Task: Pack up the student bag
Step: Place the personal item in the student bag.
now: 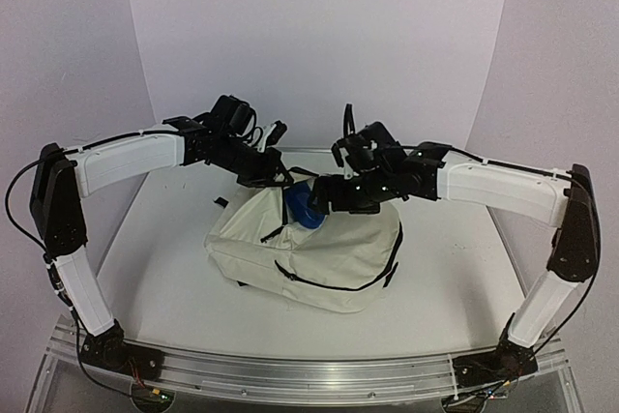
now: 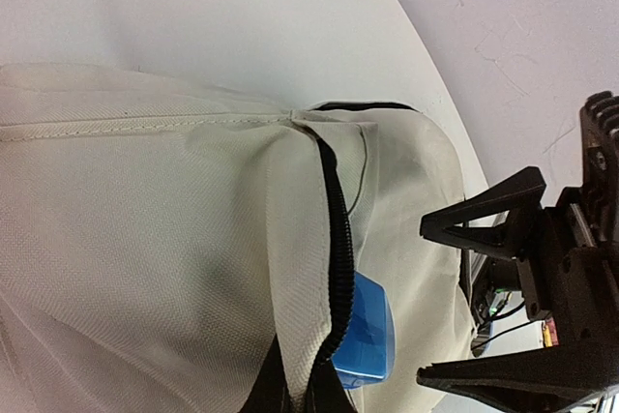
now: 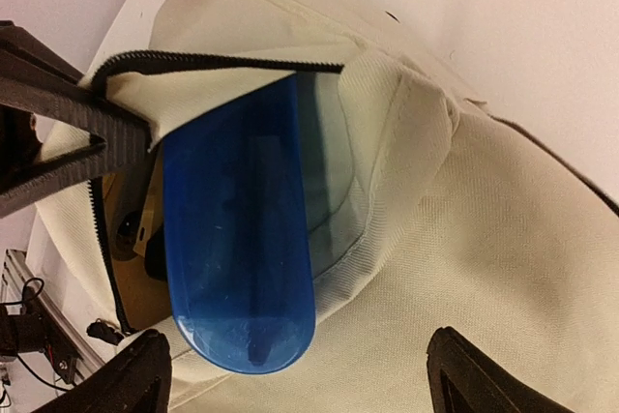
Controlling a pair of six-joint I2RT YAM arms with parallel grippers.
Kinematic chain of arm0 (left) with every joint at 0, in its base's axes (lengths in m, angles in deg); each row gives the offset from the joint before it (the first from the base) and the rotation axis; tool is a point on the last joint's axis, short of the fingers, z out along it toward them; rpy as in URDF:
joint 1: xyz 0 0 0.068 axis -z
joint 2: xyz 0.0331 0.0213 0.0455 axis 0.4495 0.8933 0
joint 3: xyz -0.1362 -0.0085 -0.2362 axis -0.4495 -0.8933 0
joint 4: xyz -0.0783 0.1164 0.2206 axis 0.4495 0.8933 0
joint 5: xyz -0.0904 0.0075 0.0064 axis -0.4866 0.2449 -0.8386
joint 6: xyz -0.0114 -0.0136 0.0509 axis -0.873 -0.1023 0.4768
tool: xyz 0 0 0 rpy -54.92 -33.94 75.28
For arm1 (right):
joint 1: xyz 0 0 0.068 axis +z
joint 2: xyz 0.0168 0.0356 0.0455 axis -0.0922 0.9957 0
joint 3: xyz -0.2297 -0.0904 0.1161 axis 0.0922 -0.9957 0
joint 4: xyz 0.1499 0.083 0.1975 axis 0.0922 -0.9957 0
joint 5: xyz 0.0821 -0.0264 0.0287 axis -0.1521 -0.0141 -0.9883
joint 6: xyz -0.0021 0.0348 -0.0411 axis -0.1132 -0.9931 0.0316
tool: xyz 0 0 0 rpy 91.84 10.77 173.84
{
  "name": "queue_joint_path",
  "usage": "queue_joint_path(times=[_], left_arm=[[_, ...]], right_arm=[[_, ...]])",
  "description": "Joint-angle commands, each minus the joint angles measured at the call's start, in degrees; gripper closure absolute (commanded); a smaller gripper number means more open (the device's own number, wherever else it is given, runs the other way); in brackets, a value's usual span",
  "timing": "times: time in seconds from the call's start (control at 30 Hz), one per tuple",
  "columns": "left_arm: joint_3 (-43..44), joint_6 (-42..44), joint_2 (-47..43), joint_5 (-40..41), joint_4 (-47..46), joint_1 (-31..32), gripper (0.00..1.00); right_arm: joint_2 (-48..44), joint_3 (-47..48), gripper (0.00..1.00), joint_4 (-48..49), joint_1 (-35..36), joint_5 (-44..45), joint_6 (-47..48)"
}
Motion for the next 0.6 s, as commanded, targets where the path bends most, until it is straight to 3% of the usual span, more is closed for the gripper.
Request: queue_joint_path(times=[0.0,0.3,0.57], left_arm=[[3.24,-0.99,-0.32,-0.90,-3.40,-0.14,1.00],[2.64,-1.16,-1.15,-0.51,-3.03,-0.14,1.00],[2.72,-0.87,-1.36,-0.58,-2.86,-0.14,1.00]], right_arm=[[-0.94,-4.79,0.11,3.76,-0.27,-3.64,-1.73],[1.50,-6.86,0.26,11.96,-0.27,-11.01,-4.54],[3.94,-7.95,0.53,17.11,-0.49,-12.85,-8.07]])
